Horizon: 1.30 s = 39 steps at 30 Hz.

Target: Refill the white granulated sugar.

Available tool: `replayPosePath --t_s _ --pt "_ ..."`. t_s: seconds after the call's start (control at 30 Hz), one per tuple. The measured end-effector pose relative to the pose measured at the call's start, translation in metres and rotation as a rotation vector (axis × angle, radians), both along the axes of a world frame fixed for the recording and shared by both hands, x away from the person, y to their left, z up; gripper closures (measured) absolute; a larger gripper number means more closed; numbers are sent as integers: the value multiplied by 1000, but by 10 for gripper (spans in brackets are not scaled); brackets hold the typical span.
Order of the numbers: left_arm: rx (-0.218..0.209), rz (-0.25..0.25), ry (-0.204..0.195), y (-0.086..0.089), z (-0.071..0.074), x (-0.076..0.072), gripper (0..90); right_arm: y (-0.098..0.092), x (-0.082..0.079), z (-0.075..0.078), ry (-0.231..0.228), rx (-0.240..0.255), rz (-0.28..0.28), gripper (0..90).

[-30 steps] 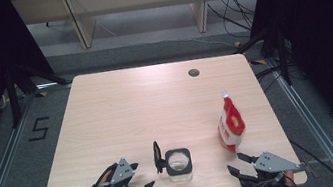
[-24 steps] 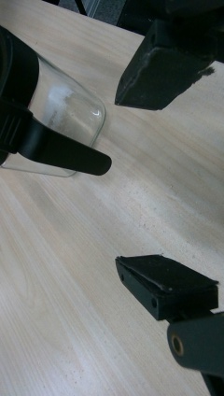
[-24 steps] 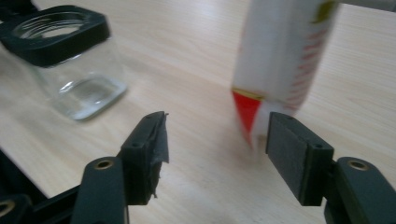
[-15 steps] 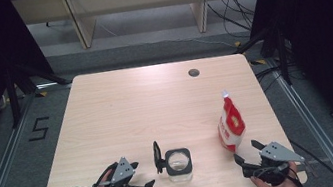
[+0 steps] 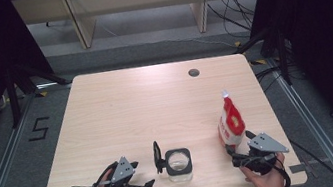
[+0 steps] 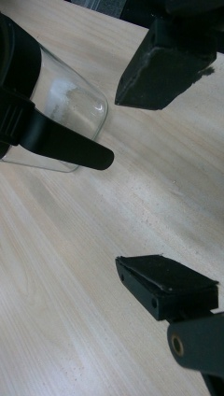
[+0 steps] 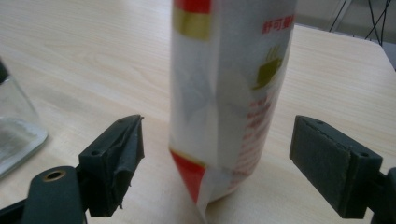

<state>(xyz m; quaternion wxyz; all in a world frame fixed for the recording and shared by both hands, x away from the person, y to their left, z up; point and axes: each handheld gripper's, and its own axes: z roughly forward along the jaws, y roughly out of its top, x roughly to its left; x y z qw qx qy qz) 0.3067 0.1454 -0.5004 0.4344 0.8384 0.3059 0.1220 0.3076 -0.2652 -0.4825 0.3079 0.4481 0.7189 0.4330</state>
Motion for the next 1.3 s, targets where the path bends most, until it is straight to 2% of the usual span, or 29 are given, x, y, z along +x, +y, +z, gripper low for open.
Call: replayPosePath --t_s 0.07,0.1,0.13,0.17,0.27,0.37,0.4,0.47,0.5,0.57,0.6,0.63,0.67,0.7,0.73,0.8,0.83,0.87,0.9,0.93,0.97,1.0,1.03,1.07,1.13,1.17,1.2,1.23,1.3 --pt "8 -10 -11 1 1 1 179 1 3 -1 4 18 1 182" --pt "-17 7 -3 0 -1 1 180 1 9 -3 3 16 1 182" --pt "-17 7 -3 0 -1 1 181 2 11 -3 -2 13 -6 182" --pt "1 4 -4 2 0 2 181 2 14 -5 -18 5 -4 182" --pt "2 -8 -11 2 -1 2 182 2 18 -5 -13 19 1 192" --pt "-8 -10 -16 1 0 2 187 2 23 -7 -31 36 28 279" --pt "-6 -14 -14 1 0 2 189 1 23 -6 -12 43 25 291" --pt "-16 -15 -18 1 0 2 191 -1 24 -7 -17 46 38 298" --pt "-26 6 -1 0 0 0 193 -3 26 -7 -23 49 51 301" --pt "-8 -3 -11 1 0 2 193 -6 26 -6 -4 46 72 305" --pt "-27 4 -4 1 0 1 194 -7 28 -6 -10 52 86 307" --pt "-14 3 -3 1 1 1 195 -9 29 -6 -17 49 98 308" --pt "-17 -7 -19 2 0 2 196 -9 27 -6 11 67 93 309" --pt "-18 -6 -17 2 0 2 197 -11 27 -5 26 84 110 310" --pt "-30 8 -10 1 0 1 197 -15 31 -5 4 59 161 310" --pt "-29 5 -11 1 0 1 197 -17 31 -4 17 59 157 310" --pt "4 -7 -12 2 1 2 197 -20 34 -5 21 66 191 311" --pt "-3 -18 -19 2 0 3 197 -26 38 -4 24 54 231 311" --pt "-3 -18 -19 2 0 3 197 -26 38 -4 24 54 231 311" --pt "-12 -16 -16 1 0 2 197 -28 39 -4 20 59 247 311" --pt "-11 -17 -16 1 0 2 197 -32 43 -5 -22 44 287 310" --pt "-22 1 -1 0 -1 1 197 -34 44 -4 -11 34 306 310" --pt "-19 -1 2 -1 -1 1 197 -36 46 -4 -31 28 323 311" --pt "1 -9 -2 1 -1 2 197 -37 46 -4 -27 23 334 311" --pt "8 -11 -1 1 -1 2 197 -36 46 -5 -24 31 325 312" --pt "2 -8 -6 0 -1 2 197 -34 41 -6 -15 48 287 309" --pt "2 -8 -6 0 -1 2 197 -34 41 -6 -15 48 287 309" --pt "-21 -4 -3 -1 -1 1 197 -31 37 -8 -15 66 242 252" --pt "-1 -17 -7 1 0 1 197 -25 33 -9 -21 73 187 202"
